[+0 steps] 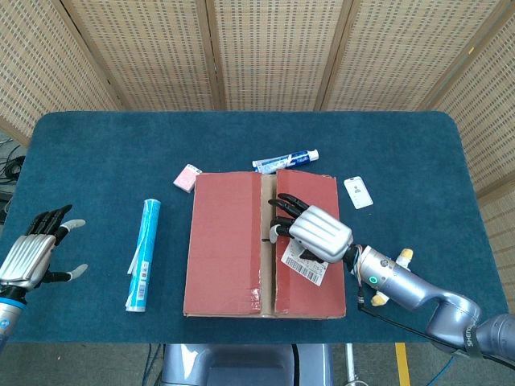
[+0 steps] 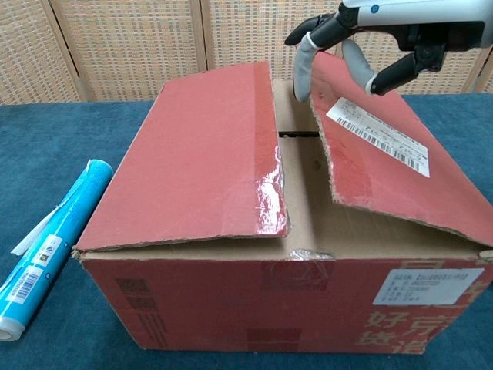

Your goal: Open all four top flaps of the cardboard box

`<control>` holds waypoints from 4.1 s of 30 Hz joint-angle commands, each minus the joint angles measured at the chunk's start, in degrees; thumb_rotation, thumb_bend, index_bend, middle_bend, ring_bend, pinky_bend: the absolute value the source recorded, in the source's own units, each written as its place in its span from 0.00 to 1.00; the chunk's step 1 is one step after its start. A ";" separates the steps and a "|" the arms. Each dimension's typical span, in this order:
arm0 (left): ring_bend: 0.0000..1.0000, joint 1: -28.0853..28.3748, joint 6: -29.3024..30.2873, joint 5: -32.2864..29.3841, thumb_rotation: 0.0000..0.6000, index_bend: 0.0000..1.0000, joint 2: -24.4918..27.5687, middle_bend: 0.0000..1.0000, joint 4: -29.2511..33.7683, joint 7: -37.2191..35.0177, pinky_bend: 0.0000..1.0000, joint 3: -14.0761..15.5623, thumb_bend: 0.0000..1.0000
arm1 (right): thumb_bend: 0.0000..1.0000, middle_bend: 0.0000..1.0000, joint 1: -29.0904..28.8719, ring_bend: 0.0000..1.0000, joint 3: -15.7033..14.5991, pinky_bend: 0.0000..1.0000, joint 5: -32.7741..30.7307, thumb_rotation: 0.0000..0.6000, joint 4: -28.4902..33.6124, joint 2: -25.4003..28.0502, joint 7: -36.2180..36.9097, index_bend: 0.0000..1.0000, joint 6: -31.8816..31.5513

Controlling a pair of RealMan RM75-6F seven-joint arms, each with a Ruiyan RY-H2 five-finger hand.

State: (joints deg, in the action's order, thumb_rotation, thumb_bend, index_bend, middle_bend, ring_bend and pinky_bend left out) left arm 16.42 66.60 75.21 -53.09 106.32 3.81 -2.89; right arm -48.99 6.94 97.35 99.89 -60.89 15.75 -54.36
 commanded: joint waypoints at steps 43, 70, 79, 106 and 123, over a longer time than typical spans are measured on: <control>0.00 0.39 0.32 1.00 0.83 0.19 0.27 0.00 0.46 -0.37 0.00 0.21 0.24 | 1.00 0.44 5.11 0.01 1.81 0.00 -2.38 1.00 5.03 16.39 -5.45 0.41 -3.47; 0.00 0.76 0.51 0.75 0.84 0.19 0.23 0.00 1.45 0.97 0.00 0.12 0.24 | 1.00 0.44 9.46 0.01 2.73 0.00 -5.62 1.00 1.53 19.82 -6.55 0.41 -5.51; 0.00 1.10 0.00 0.84 0.84 0.19 0.13 0.00 1.75 1.16 0.00 0.23 0.24 | 1.00 0.43 11.72 0.01 2.18 0.00 -7.13 1.00 0.01 19.91 -7.13 0.41 -6.23; 0.00 12.78 -6.67 18.92 0.85 0.16 7.29 0.00 1.51 -15.19 0.00 -3.42 0.08 | 1.00 0.08 19.21 0.00 1.73 0.00 -17.58 1.00 3.52 12.31 -19.27 0.14 -12.11; 0.00 31.27 -19.49 26.86 0.75 0.16 6.70 0.00 -1.84 -32.77 0.00 -6.04 0.04 | 0.67 0.03 24.62 0.00 0.59 0.00 -25.64 1.00 6.27 7.43 -27.65 0.09 -16.30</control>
State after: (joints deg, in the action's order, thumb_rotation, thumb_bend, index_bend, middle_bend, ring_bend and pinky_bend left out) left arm 45.49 49.20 101.25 -45.98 105.04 -27.05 -8.64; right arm -24.60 7.73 71.72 106.23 -53.27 -11.76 -70.57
